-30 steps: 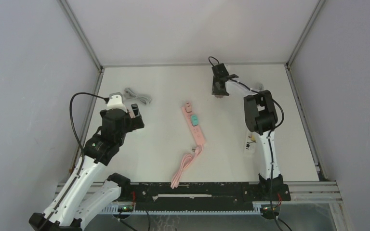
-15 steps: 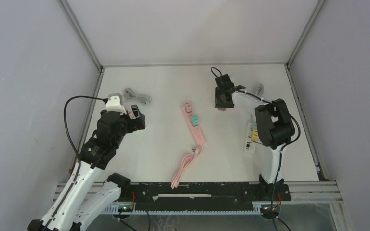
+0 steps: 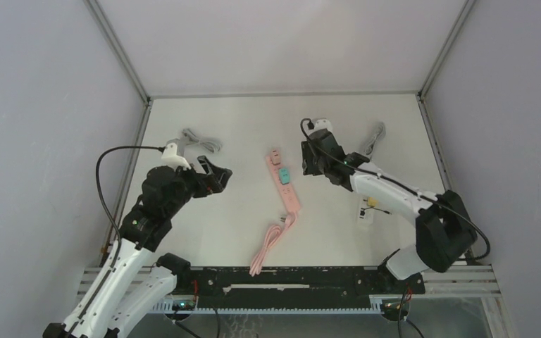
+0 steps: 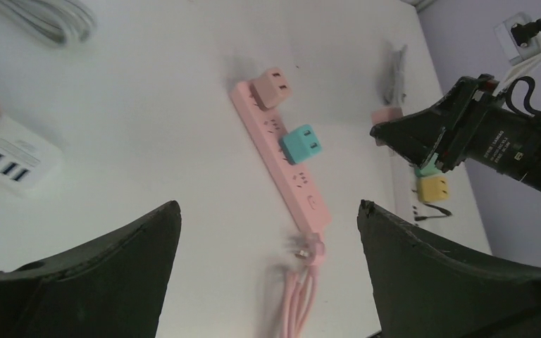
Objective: Insert the plug
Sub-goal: Pick up the plug from the center of the board.
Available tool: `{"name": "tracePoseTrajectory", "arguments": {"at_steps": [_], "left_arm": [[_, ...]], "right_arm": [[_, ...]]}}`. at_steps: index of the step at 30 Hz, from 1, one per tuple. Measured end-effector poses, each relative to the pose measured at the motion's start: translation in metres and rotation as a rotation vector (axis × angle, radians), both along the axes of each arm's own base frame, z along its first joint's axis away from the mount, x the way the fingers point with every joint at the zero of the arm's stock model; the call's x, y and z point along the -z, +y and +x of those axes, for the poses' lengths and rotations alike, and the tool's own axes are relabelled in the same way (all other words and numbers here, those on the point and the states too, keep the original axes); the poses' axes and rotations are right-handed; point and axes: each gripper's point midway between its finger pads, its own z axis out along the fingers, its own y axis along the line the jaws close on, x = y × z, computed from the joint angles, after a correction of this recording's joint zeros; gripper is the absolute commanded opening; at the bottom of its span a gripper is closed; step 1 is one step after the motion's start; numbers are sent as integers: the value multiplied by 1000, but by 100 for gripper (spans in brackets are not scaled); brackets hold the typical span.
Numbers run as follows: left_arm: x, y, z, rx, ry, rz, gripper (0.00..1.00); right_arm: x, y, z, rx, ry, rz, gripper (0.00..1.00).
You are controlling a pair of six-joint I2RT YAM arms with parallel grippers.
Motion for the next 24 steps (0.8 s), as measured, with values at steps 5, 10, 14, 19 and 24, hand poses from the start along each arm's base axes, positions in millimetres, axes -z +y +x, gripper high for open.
{"name": "tracePoseTrajectory", "arguments": {"at_steps": [5,10,14,19,24], "left_arm": [[12,-24,-3,66,51,-136,96],[10,-49,-3,133,77,-213,96],[2,-71,-7,200,71,-275,95],[-6,-96,-11,266,82,-340,93],[-6,-118,-15,324,99,-370,89]], "right_arm": [[-28,10,-30,-60,-105,57,11],[-42,11,-56,-97,-195,111,11],[-50,16,-71,-134,-262,161,11],[-60,30,-84,-203,-352,224,8],[-65,42,-92,-270,-422,262,8]]}}
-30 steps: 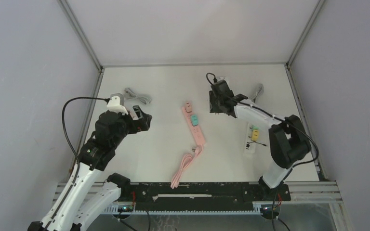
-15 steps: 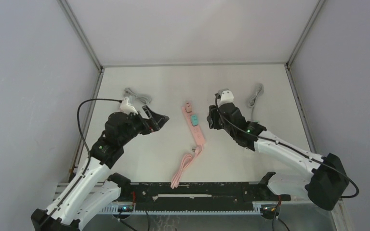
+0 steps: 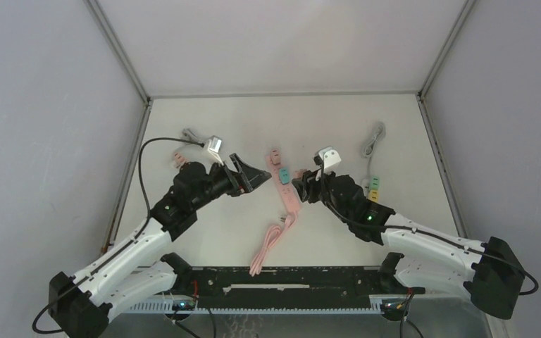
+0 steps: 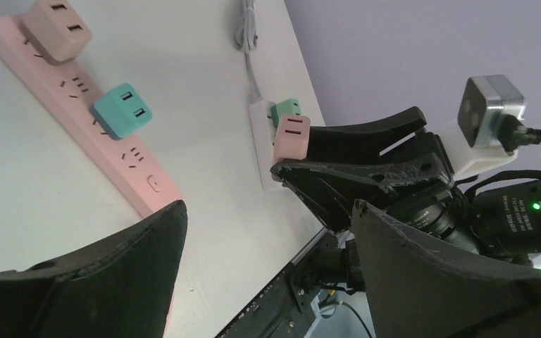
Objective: Insert the plug
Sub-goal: Pick up the plug from the center of the board.
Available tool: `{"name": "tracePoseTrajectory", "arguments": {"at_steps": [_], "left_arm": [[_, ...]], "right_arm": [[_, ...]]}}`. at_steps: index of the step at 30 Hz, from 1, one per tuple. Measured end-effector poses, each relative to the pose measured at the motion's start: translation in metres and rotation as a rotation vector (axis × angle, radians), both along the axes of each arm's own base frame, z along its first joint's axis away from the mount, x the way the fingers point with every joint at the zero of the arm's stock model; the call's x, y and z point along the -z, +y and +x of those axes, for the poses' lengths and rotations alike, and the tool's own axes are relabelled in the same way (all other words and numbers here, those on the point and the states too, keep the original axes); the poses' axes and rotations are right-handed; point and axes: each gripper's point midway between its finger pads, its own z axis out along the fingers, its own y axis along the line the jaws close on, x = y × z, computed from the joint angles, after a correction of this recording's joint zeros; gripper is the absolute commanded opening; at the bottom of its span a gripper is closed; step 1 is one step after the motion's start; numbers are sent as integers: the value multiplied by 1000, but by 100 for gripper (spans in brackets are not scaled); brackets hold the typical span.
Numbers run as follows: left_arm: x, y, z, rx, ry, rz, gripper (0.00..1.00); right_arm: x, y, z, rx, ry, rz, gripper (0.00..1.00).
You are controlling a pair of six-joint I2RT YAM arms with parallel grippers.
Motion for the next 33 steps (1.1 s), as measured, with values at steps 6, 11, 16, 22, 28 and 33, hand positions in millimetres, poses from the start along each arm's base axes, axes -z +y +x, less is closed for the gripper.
{"name": "tracePoseTrajectory", "arguments": {"at_steps": [6,11,16,22,28,33], "left_arm": [[8,-22,-4,65,31,-13,85],[11,-36,-7,107,51,-31,80],[12,-45,-6,125,56,-50,74],[17,-48,-5,140,69,-42,64],[18,-48,-6,152,65,-17,57],[19,-52,-9,186,68,-2,51]], "right_arm": [[-12,18,-9,-85,-88,17,8],[-27,30,-15,-135,-156,44,8],[-33,41,-21,-183,-191,47,8],[-31,49,-27,-231,-208,32,8],[-29,55,-30,-270,-217,17,8],[-27,59,-31,-295,-222,15,8]]}}
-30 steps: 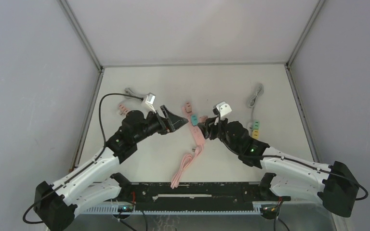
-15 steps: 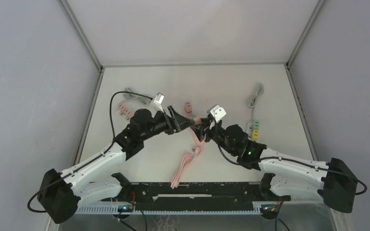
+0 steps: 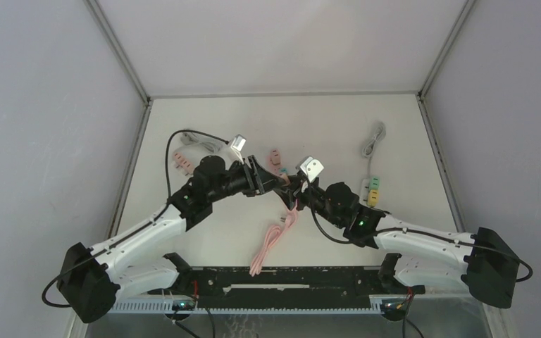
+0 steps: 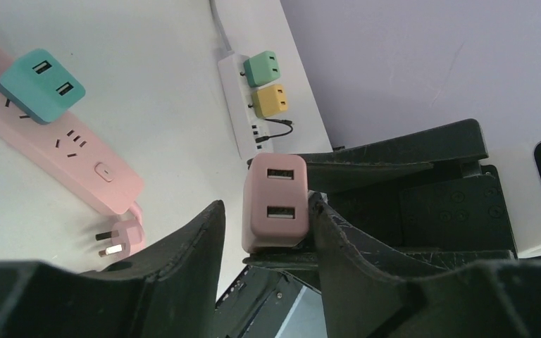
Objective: Insert the plug
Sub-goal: Pick up the plug from the center of the board.
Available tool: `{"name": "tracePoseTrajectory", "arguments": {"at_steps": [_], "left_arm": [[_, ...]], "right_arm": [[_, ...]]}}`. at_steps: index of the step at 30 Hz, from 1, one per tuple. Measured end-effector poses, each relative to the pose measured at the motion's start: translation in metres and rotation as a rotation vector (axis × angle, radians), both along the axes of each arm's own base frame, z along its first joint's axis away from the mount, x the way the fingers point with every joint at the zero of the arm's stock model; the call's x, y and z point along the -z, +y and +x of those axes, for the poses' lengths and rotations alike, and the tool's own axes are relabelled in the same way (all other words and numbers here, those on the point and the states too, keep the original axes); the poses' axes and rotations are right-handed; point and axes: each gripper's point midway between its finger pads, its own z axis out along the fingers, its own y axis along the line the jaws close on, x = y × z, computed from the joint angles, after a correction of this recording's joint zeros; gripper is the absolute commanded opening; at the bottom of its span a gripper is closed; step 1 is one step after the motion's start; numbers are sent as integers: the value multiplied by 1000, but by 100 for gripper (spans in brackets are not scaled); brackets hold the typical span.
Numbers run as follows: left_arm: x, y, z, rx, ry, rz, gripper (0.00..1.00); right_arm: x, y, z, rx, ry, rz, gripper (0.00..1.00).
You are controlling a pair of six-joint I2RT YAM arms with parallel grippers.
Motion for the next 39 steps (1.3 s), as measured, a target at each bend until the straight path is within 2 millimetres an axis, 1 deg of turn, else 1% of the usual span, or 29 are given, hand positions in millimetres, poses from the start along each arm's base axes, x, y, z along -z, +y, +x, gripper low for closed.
{"name": "tracePoseTrajectory", "arguments": {"at_steps": [4,8,10,11,13,15,16,17,19,21,23,26,28,31,34,39], "left_arm": [[0,-3,-1,28,1,14,42],[2,-3,-2,40,-3,28,30],[3,-3,-3,44,-7,34,23],[3,-3,-3,47,-8,36,19],[4,-3,-3,49,-10,42,12],[5,-2,-4,49,-7,46,8],[6,-2,-4,48,-7,48,5],[7,-2,-4,48,-8,54,4],[9,1,-3,35,-4,65,1],[14,6,0,1,3,95,0],[19,15,4,-50,4,131,0],[21,31,12,-140,-14,176,0],[20,43,17,-205,-29,203,0],[18,57,23,-281,-53,230,0],[17,68,28,-340,-64,251,0],[26,77,33,-393,-58,285,0]], "right_arm": [[3,3,-2,-18,3,-10,8],[4,4,-3,-30,3,-14,9],[5,4,-3,-32,4,-16,12],[6,4,-4,-34,5,-17,15],[7,5,-4,-35,7,-20,32],[7,5,-4,-38,9,-22,50],[8,5,-4,-40,10,-24,57],[9,5,-5,-41,13,-27,63],[11,5,-5,-44,20,-30,69],[13,2,-3,-37,33,-31,76],[17,-1,1,-29,58,-31,78],[30,-7,8,-9,124,-33,79],[41,-11,13,13,181,-34,79],[62,-23,23,66,290,-37,78],[85,-37,33,131,415,-29,74],[121,-54,40,221,631,3,65]]}}
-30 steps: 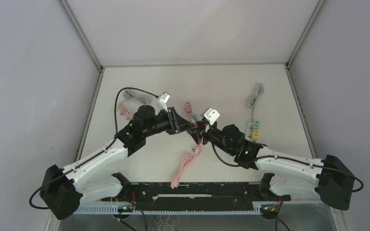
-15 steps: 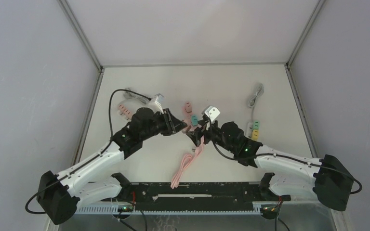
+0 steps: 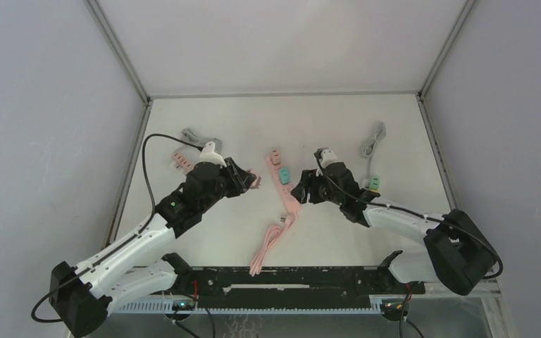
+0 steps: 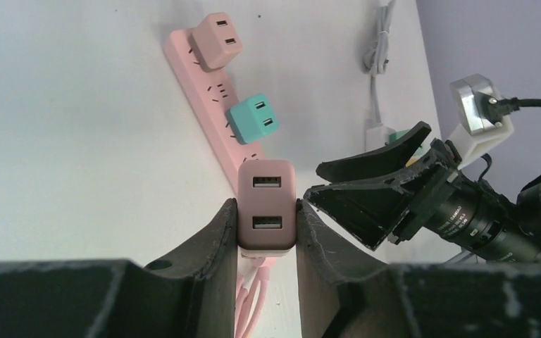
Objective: Insert the plug
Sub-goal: Insert the plug into the socket.
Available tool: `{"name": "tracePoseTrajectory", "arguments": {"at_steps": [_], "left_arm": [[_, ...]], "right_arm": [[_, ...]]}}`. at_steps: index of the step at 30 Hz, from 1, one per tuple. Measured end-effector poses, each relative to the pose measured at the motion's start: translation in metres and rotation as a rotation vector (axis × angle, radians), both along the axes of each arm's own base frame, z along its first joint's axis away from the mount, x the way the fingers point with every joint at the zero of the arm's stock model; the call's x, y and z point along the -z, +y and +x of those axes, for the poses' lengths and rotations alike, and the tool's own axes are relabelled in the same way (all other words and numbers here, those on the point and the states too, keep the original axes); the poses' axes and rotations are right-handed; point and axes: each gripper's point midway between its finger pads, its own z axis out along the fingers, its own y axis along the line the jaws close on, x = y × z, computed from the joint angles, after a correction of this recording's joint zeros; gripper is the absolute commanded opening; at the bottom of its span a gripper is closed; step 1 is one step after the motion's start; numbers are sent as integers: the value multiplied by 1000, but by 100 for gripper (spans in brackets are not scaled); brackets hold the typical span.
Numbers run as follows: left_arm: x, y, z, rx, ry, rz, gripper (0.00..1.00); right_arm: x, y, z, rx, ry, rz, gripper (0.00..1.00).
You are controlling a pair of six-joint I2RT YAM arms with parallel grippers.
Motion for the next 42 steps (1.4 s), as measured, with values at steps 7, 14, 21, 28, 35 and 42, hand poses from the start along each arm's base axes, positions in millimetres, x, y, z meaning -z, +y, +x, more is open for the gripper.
{"name": "tracePoseTrajectory", "arguments": {"at_steps": [7,14,21,28,35,42], "left_arm": [[19,2,2,-15,39,38,0],[29,-3,4,-17,58,31,0],[42,-10,5,-9,87,47,0],[47,-14,10,-18,89,44,0],[64,-15,13,-36,121,62,0],[84,-14,18,-68,152,93,0]], "right_arm": [[32,0,-6,75,203,46,55],[47,-1,-3,119,271,65,49],[60,16,-10,105,317,92,40],[63,46,-19,63,341,164,34],[66,70,-27,16,371,221,32],[63,84,-29,-7,390,261,31]]}}
